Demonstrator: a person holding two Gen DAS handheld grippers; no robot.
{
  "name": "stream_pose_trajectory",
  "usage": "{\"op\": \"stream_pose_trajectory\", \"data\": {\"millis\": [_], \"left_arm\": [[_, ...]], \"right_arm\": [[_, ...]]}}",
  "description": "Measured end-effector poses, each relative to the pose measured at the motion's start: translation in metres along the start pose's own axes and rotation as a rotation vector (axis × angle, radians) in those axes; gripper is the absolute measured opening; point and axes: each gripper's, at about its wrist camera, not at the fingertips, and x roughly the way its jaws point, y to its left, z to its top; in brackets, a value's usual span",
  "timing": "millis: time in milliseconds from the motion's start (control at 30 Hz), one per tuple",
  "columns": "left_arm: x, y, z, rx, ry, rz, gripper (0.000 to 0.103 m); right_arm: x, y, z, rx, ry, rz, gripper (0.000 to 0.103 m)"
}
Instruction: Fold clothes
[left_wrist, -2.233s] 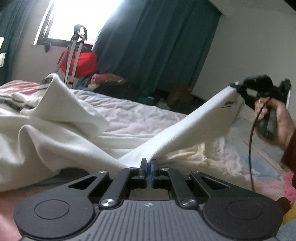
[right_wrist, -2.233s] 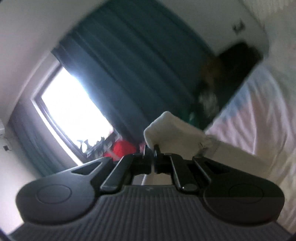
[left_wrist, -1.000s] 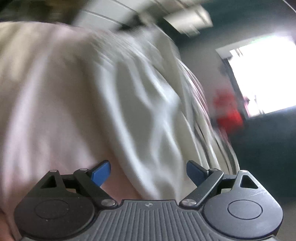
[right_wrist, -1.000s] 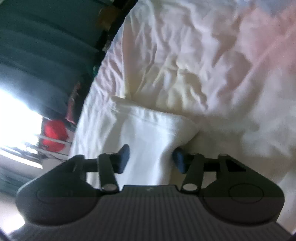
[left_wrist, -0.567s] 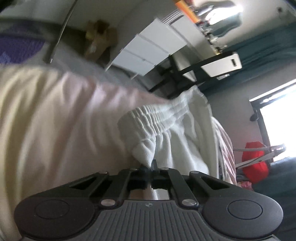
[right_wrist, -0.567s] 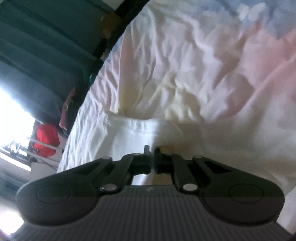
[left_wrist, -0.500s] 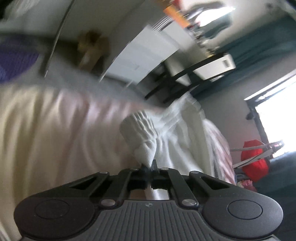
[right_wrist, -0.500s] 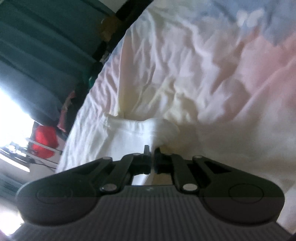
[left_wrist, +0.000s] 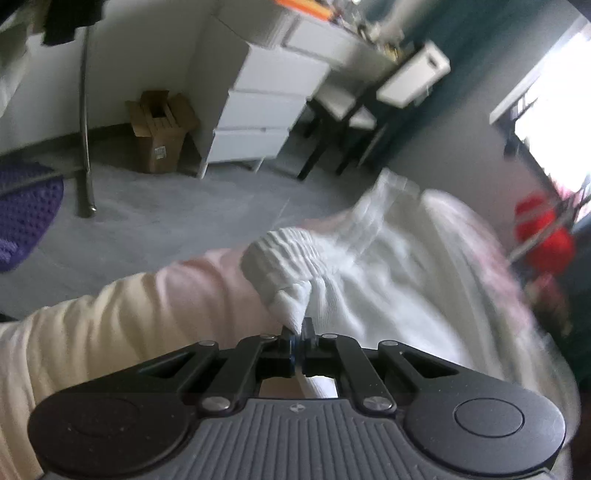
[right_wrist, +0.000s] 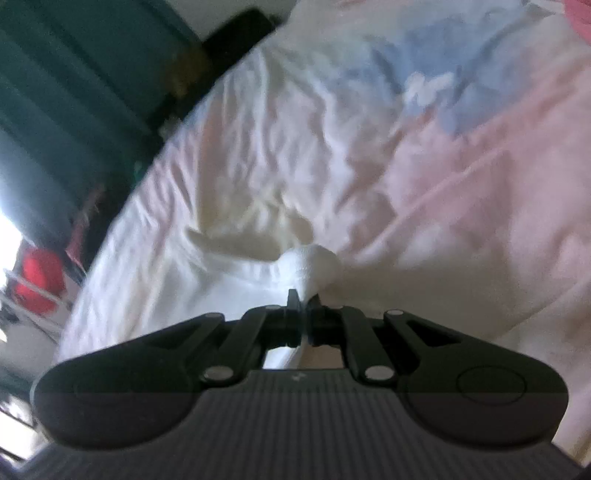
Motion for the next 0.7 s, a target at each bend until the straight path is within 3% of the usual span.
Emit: {"op": "stream_pose_trajectory", "data": {"millis": [100, 167, 267, 333, 367, 400, 567, 700], "left_arm": [[0.011, -0.006, -0.009, 0.096, 0.012, 0.062, 0.024], [0.008, -0.012, -0.013, 0.134, 0.002, 0.061, 0.055], [0.000, -0.025, -0.018, 0.226, -0.019, 0.069, 0.078], [-0.006, -0.034, -0.021, 0.296, -0.050, 0.079, 0.084], [-0.010, -0.039, -0.024, 0.326, -0.065, 0.077, 0.087], [-0.016, -0.044, -0.027, 0.355, -0.083, 0.068, 0.088], [-0.052, -0.079, -0.053, 0.499, -0.209, -0.006, 0.098], [-0.075, -0.120, -0.083, 0.606, -0.296, -0.106, 0.098]], "right_arm": [[0.005, 0.009, -0.004, -0.079, 0.019, -0.027, 0.008], [0.002, 0.020, -0.007, -0.154, 0.011, -0.046, 0.009], [-0.003, 0.033, -0.005, -0.224, -0.006, -0.046, 0.015], [-0.011, 0.040, -0.006, -0.249, -0.045, -0.037, 0.050], [-0.017, 0.044, -0.006, -0.264, -0.082, -0.027, 0.077], [-0.023, 0.048, -0.007, -0.281, -0.114, -0.012, 0.085], [-0.053, 0.075, -0.016, -0.361, -0.196, 0.124, 0.083], [-0.077, 0.107, -0.037, -0.476, -0.214, 0.263, 0.083]]}}
